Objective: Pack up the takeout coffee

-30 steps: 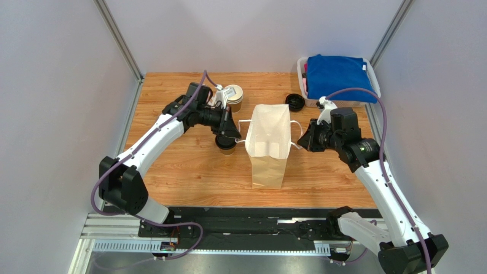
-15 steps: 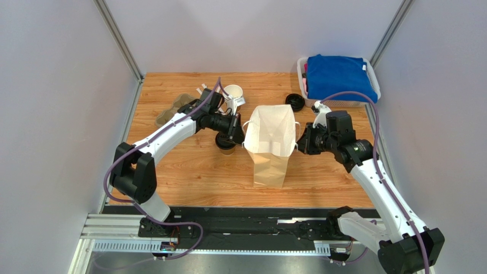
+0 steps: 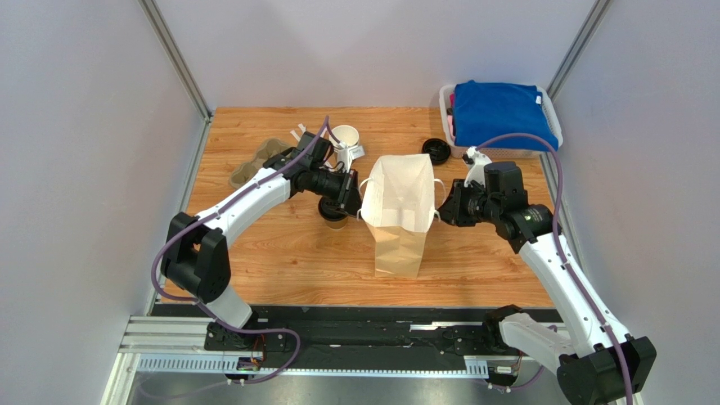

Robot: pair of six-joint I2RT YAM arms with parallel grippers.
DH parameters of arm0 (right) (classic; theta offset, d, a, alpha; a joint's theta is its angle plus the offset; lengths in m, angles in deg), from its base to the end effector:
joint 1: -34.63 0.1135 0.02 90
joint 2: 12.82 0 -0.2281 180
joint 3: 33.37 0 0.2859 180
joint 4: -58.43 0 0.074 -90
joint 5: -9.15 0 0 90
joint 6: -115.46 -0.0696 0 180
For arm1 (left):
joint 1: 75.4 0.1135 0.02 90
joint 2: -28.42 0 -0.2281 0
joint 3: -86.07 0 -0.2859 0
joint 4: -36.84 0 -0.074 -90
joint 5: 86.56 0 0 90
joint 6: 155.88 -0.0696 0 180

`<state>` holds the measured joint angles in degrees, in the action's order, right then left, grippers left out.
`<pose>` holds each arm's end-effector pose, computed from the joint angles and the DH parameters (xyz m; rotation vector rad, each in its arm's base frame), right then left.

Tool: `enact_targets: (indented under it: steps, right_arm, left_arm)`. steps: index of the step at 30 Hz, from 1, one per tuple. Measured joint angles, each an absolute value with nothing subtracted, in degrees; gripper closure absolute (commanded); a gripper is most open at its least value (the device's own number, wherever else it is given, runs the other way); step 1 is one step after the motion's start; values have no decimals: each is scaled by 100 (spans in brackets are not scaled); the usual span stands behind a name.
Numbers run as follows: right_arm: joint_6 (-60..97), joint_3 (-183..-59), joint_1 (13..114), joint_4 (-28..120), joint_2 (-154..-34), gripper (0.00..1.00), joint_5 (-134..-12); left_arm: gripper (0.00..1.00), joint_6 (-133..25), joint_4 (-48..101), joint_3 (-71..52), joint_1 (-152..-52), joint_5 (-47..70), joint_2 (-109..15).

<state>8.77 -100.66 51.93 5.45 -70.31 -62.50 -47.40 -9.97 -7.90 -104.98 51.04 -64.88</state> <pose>0.2620 0.1046 0.2587 -0.1781 2.3659 0.6651 0.3118 -0.2361 0.2071 0.6145 2.5233 -1.3750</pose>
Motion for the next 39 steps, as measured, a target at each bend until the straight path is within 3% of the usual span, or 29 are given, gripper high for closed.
enact_targets:
  steps: [3, 8, 13, 18, 19, 24, 29, 35, 39]
  right_arm:
    - [925, -10256, 5140, 425, -6961, 66, -6303]
    - [977, -10619, 5081, 250, -6714, 60, -6434]
    - [1010, -10892, 5068, 231, -6502, 47, -6484]
    - [1015, -11093, 5068, 215, -6445, 31, -6482]
    - [1017, -11135, 5068, 215, -6445, 30, -6480]
    - [1028, -11371, 5068, 209, -6445, 23, -6440]
    - [1028, -11618, 5068, 222, -6419, 20, -6410]
    - [1032, -11911, 5068, 246, -6321, 15, -6375]
    - [1060, -12090, 5068, 292, -6235, 6, -6375]
  left_arm:
    - [70, -4823, -1104, -746, -10498, 5040, -6235]
    - [57, -4889, -1159, -574, -10448, 4892, -5701]
    - [46, -4887, -1189, -377, -10400, 4819, -5330]
    - [28, -4821, -1165, -200, -10389, 4839, -5172]
    - [22, -4817, -1165, -172, -10389, 4848, -5166]
    - [6, -4738, -1137, 62, -10319, 4922, -5166]
    - [4, -4574, -938, 362, -9844, 5086, -5083]
    - [5, -4408, -656, 823, -8546, 5145, -4947]
    - [9, -5162, -1049, 1024, -7595, 4691, -4921]
